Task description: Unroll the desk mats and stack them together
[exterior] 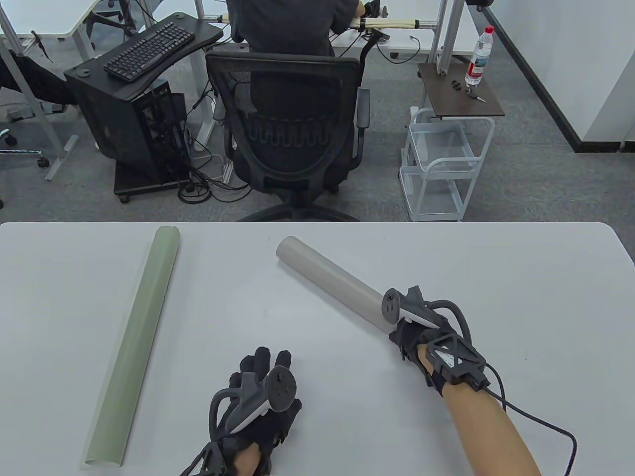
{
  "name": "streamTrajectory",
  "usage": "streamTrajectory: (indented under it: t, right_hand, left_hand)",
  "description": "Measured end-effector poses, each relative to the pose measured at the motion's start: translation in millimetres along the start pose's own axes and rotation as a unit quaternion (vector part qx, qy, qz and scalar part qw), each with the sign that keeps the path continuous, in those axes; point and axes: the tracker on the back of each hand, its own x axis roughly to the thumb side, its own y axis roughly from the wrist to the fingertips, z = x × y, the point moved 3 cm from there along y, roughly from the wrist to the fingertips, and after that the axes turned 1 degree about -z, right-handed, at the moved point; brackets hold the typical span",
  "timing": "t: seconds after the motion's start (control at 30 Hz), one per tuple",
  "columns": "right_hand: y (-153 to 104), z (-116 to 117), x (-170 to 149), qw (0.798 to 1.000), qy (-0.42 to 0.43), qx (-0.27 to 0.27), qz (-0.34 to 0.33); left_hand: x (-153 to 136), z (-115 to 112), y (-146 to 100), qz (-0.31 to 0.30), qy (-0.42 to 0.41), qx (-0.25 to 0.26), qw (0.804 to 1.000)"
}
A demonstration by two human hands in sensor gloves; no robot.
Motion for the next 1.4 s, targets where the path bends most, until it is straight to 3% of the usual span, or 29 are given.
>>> streamTrajectory:
  t: [0.13, 0.27, 0.37, 0.43, 0.53, 0.57, 0.67, 0.77, 0.87, 0.97, 1.1, 1.17, 1.23, 1.3, 1.4]
  right_hand:
    - [-3.1, 0.4, -8.4, 0.992, 0.103, 0.074, 0.008]
    - [-12.5, 3.2, -11.4, 0.962, 0.229, 0.148, -0.010]
    - [-24.9, 5.7, -11.5, 0.936, 0.313, 0.160, -0.032]
    - [-34.2, 7.8, -10.5, 0.907, 0.383, 0.167, -0.055]
    - [-49.9, 11.8, -4.2, 0.843, 0.497, 0.179, -0.101]
    - [-53.7, 12.6, -1.8, 0.830, 0.517, 0.177, -0.114]
    - [-66.6, 17.5, 7.2, 0.800, 0.558, 0.161, -0.149]
    - [-78.6, 27.7, 19.1, 0.755, 0.613, 0.158, -0.171]
    - [-88.7, 35.7, 28.0, 0.731, 0.642, 0.141, -0.186]
    - [-92.9, 38.3, 30.4, 0.735, 0.642, 0.116, -0.187]
    - [-102.6, 32.8, 22.6, 0.770, 0.613, 0.064, -0.169]
    - [-107.7, 28.3, 14.1, 0.802, 0.579, 0.025, -0.146]
    - [-110.9, 26.2, 6.9, 0.823, 0.553, 0.002, -0.134]
    - [-116.6, 23.6, 4.8, 0.821, 0.555, -0.001, -0.136]
    - [-128.2, 14.1, 16.3, 0.835, 0.528, -0.005, -0.157]
  left_hand:
    - [-2.3, 1.6, -0.4, 0.000, -0.006, 0.003, 1.000]
    - [-2.3, 1.4, 0.0, -0.011, -0.022, 0.003, 1.000]
    - [-2.2, 4.5, -1.3, -0.024, -0.045, 0.012, 0.999]
    - [-3.4, 7.6, -2.3, -0.032, -0.066, 0.018, 0.997]
    - [-5.2, 14.1, -5.6, -0.054, -0.115, 0.026, 0.992]
    - [-5.3, 16.7, -7.0, -0.059, -0.130, 0.029, 0.989]
    - [-1.6, 33.0, -12.7, -0.099, -0.213, 0.043, 0.971]
    - [10.2, 49.4, -15.8, -0.146, -0.328, 0.045, 0.932]
    - [29.1, 55.2, -8.9, -0.184, -0.399, 0.003, 0.898]
    - [50.9, 63.0, 2.7, -0.197, -0.423, 0.002, 0.884]
    - [88.3, 57.1, 32.4, -0.171, -0.422, -0.028, 0.890]
    - [97.7, 46.0, 47.9, -0.154, -0.424, -0.042, 0.891]
    - [99.9, 34.1, 58.8, -0.142, -0.460, -0.047, 0.875]
    - [99.8, 21.1, 69.2, -0.139, -0.498, -0.064, 0.854]
    - [105.9, 7.0, 80.4, -0.169, -0.539, -0.128, 0.815]
